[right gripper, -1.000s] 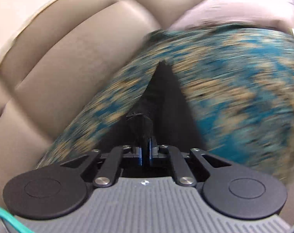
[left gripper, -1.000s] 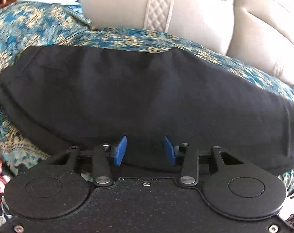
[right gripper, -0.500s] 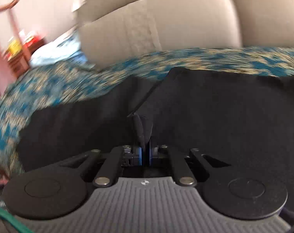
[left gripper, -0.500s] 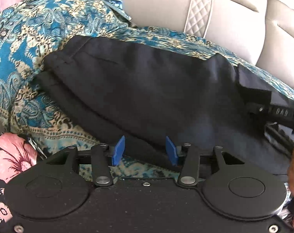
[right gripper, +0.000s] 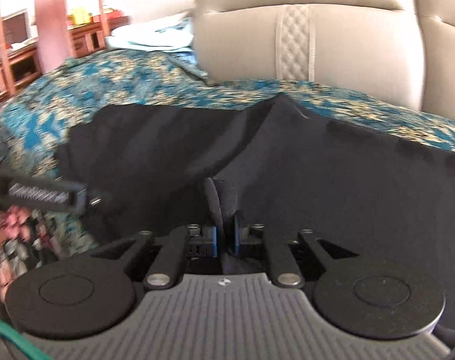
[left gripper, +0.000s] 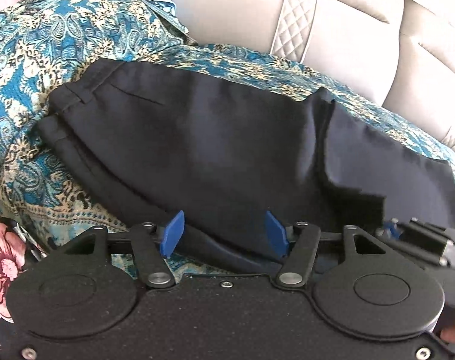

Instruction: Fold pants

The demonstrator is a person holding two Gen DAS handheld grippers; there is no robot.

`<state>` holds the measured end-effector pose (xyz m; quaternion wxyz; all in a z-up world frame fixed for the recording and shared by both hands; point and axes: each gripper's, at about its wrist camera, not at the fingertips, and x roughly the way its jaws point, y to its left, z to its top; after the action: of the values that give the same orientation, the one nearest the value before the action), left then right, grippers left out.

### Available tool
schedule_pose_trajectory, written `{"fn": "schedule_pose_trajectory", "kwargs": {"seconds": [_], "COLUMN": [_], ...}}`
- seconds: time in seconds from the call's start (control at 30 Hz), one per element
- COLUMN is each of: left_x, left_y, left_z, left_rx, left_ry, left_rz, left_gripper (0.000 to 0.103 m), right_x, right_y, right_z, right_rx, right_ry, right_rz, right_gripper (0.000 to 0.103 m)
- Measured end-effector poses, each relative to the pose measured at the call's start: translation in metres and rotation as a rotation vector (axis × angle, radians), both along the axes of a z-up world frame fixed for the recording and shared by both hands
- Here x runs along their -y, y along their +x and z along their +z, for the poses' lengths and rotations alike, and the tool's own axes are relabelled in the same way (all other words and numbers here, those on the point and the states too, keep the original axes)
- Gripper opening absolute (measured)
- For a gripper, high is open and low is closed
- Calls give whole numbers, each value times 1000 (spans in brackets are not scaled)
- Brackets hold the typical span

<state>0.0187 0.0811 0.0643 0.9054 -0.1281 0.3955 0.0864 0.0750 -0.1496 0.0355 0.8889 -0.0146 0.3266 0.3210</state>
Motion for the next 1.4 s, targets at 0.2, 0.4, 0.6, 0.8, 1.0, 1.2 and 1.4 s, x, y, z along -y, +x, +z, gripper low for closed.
{"fn": "schedule_pose_trajectory", "kwargs": {"seconds": [0.2, 0.4, 0.6, 0.8, 1.0, 1.2, 1.4], "left_x": [7, 20, 55, 96, 116, 124, 121], "left_y": [2, 11, 14, 20, 26, 27, 26], "left_z": [3, 9, 14, 6, -11, -21, -25], "left_rx": [17, 44, 89, 99, 80, 90, 96], "left_ry": [-3, -50, -7, 89, 163, 228, 224], "left_rz": [-30, -103, -179, -260, -288, -307, -303], "left_gripper": [61, 29, 29, 34, 38, 44, 50], "right_x": [9, 25, 55, 100, 125, 125, 114], "right_y": [-8, -21, -24, -9, -9, -14, -19], "right_z": [-1, 7, 11, 3, -9, -21, -23], "right_rx": [-37, 28, 165, 135, 148, 169, 219], "right_ry": [89, 123, 27, -26, -90, -144, -164], "right_rz": [92, 64, -231, -539, -656, -650, -657], "right_gripper": [71, 79, 85, 85, 86, 88, 90]}}
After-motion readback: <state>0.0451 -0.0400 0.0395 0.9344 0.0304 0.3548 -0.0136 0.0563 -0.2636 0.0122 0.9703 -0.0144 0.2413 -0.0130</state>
